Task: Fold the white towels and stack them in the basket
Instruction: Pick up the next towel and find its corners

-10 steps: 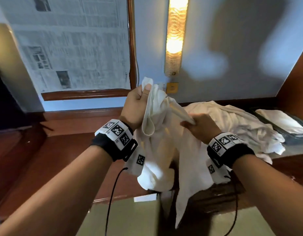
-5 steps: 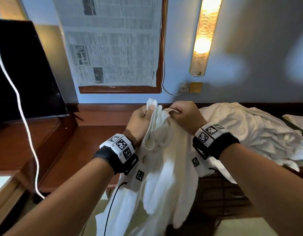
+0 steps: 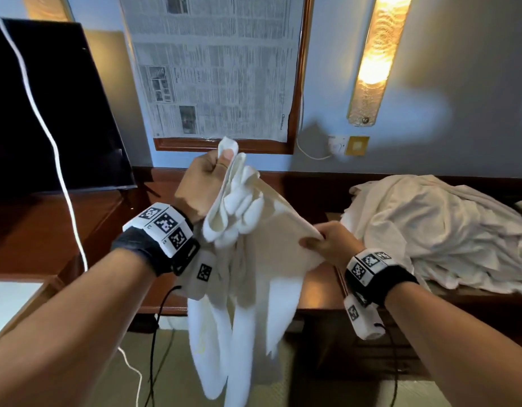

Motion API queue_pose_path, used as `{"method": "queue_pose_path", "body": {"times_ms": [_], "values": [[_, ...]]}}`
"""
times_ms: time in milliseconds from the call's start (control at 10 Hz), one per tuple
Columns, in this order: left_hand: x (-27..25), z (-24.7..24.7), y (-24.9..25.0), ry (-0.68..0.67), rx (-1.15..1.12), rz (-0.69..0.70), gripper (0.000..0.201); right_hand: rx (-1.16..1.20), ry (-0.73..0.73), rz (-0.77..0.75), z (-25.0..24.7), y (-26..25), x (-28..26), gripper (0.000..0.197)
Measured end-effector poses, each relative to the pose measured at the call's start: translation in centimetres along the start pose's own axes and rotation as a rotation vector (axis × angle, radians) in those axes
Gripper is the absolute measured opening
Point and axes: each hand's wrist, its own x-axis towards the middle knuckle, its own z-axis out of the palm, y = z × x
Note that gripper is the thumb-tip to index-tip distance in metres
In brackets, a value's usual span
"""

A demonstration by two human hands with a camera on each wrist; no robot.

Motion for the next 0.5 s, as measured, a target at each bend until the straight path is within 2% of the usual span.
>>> {"method": "queue_pose_path", "body": {"times_ms": [100, 200, 300, 400, 500], "values": [[-0.4, -0.7, -0.8, 0.023, -0.025, -0.045, 0.041, -0.098, -0.012, 0.16, -0.1, 3.3, 0.0, 0.022], [-0.4, 0.1, -1.4, 0.004, -0.041, -0.073, 0.034, -0.183, 0.101, 0.045, -0.8, 2.7, 1.4, 0.016], [0.1, 1.7, -1.7, -0.001, 0.087, -0.034, 0.027, -0.102, 0.206, -0.126, -2.1, -1.9, 2.8, 0.033], [0.4, 3.4, -1.4, -0.05, -0.006, -0.039, 0.026, -0.094, 0.197, -0.399, -2.5, -6.3, 4.1, 0.028], [0.6, 4.7, -1.4, -0.091, -0.137, -0.127, 0.024, -0.127, 0.229, -0.426, -3.9, -9.6, 4.5, 0.025]]}}
